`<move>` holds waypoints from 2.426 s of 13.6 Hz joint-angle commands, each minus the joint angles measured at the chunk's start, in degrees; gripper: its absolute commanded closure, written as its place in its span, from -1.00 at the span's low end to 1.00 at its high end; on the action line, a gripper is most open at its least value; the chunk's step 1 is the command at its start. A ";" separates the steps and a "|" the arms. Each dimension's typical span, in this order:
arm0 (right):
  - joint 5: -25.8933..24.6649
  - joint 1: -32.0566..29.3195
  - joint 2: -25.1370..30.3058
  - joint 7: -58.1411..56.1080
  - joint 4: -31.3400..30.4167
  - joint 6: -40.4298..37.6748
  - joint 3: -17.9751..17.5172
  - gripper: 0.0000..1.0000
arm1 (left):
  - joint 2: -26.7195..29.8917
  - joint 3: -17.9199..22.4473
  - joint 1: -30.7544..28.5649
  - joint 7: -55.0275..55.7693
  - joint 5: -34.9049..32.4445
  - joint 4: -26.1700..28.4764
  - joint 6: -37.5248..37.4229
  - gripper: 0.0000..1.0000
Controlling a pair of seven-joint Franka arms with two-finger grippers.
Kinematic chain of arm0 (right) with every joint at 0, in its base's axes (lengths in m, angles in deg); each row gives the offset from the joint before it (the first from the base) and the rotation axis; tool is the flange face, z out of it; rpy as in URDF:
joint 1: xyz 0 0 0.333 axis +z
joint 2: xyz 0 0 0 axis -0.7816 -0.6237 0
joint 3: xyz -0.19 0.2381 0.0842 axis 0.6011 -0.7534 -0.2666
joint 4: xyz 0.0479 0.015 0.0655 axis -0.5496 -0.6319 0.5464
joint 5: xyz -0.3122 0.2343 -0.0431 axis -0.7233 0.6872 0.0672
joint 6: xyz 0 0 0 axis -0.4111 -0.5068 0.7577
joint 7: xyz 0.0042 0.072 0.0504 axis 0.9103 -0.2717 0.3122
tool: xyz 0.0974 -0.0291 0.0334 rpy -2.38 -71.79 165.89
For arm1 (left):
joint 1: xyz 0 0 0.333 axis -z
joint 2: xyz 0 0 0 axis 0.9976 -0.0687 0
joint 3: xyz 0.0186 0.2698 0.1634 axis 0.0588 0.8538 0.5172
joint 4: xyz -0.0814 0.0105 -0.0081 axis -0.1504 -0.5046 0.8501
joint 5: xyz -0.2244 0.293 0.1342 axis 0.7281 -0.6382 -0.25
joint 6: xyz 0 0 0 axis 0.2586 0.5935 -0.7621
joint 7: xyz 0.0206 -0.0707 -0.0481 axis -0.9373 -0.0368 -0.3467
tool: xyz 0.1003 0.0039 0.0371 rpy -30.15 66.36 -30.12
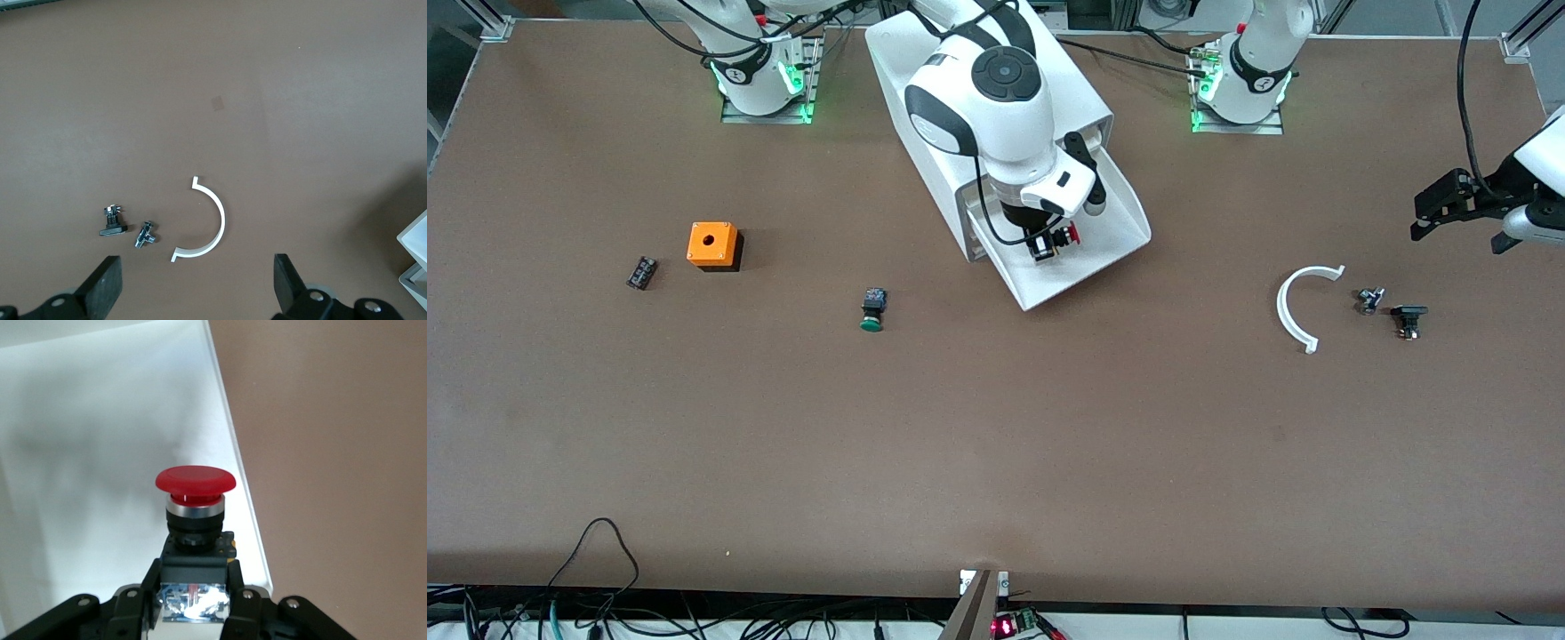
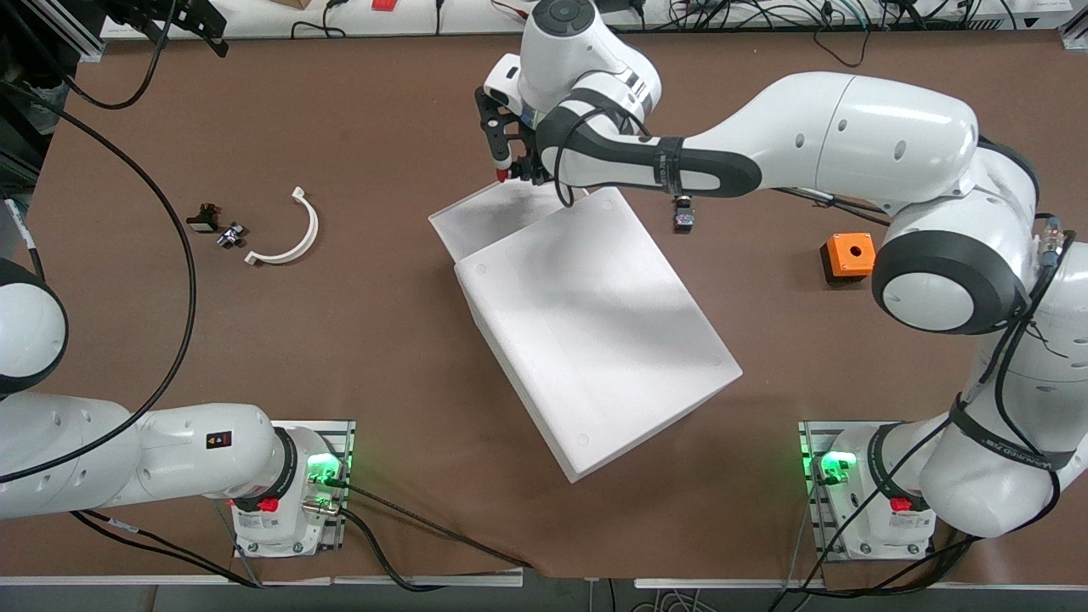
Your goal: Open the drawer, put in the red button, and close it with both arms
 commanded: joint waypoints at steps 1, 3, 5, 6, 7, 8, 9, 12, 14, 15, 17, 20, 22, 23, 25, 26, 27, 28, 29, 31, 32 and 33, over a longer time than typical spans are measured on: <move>-1.27 2.77 -2.00 -1.07 2.56 -2.34 1.68 0.36 | 0.59 -0.01 0.58 1.17 -2.66 -0.81 -1.25 -1.00; -1.27 4.35 -2.61 -1.07 2.56 -2.96 2.48 0.35 | 0.42 0.08 0.67 1.08 -2.74 -0.72 -1.16 -1.00; -2.58 4.88 -3.49 -1.07 2.65 -3.31 2.48 0.34 | 0.42 0.08 0.93 1.17 -2.66 -0.63 -1.25 -1.00; -2.67 5.24 -3.93 -1.07 2.65 -3.23 2.39 0.34 | 0.42 0.16 0.93 1.17 -2.66 -0.37 -1.25 -1.00; -2.76 5.93 -4.11 -0.98 2.65 -3.23 2.57 0.33 | 0.33 0.16 0.93 1.17 -2.66 -0.28 -1.25 -1.00; -2.68 6.55 -4.20 -0.98 2.65 -3.23 3.44 0.31 | 0.24 0.16 0.93 1.26 -2.66 -0.28 -1.25 -1.00; -2.68 7.17 -4.28 -0.72 2.65 -3.23 3.62 0.22 | 0.24 0.43 1.11 1.17 -2.48 -0.45 -1.34 -1.00; -2.50 7.61 -4.37 3.04 2.65 -3.14 3.71 -1.00 | 0.24 0.43 1.73 1.26 -2.31 -0.45 -1.34 -1.00; -2.67 7.70 -4.02 6.30 4.83 -3.23 3.62 -1.00 | 0.24 0.52 1.81 1.26 -2.31 -0.54 -1.34 -1.00; -2.76 7.70 -3.59 6.75 5.98 -3.31 3.71 -1.00 | 0.24 0.60 1.81 1.26 -2.31 -0.54 -1.34 -1.00; -2.76 7.00 -2.45 6.84 8.79 -3.31 4.32 -1.00 | -0.19 0.69 2.08 1.35 -2.31 -0.72 -1.25 -1.00; -0.40 6.82 1.33 10.69 9.86 -3.31 10.55 -1.00 | -3.17 0.34 3.30 6.07 -1.96 -0.37 0.06 -1.00; -0.30 6.73 3.79 18.66 9.68 -3.49 13.10 -1.00 | -6.16 -1.49 5.32 13.70 -1.78 0.42 2.86 -1.00; -0.30 6.56 4.32 24.45 9.60 -4.27 14.25 -1.00 | -7.91 -4.03 5.94 18.79 -1.78 0.60 4.97 -1.00; -0.48 5.07 5.47 36.22 9.51 -7.17 15.66 -1.00 | -12.30 -7.64 7.86 30.38 -1.86 0.77 10.15 -1.00; -0.30 4.02 5.73 41.16 9.51 -8.14 16.62 -1.00 | -13.63 -8.53 9.44 35.57 -1.95 2.08 13.40 -1.00; -0.22 2.01 6.26 45.21 9.25 -9.37 16.98 -1.00 | -15.21 -9.15 11.37 40.50 -1.95 3.40 17.43 -1.00; -0.21 0.16 6.61 48.82 9.24 -11.47 17.07 -1.00 | -17.66 -9.24 13.39 44.98 -2.21 3.85 20.95 -1.00; -0.21 -1.86 7.14 53.55 9.16 -14.01 17.07 -1.00 | -19.77 -9.24 15.16 48.86 -2.48 3.94 24.21 -1.00; -0.30 -5.03 7.40 62.96 8.98 -18.59 17.07 -1.00 | -23.29 -9.15 18.23 53.88 -2.66 4.73 29.49 -1.00; -0.22 -6.52 7.93 67.35 8.72 -20.43 17.07 -1.00 | -24.79 -9.15 19.21 55.73 -2.66 4.82 31.43 -1.00; -0.13 -7.67 8.89 71.05 7.67 -21.93 17.07 -1.00 | -25.68 -9.06 19.82 56.71 -2.66 5.86 33.36 -1.00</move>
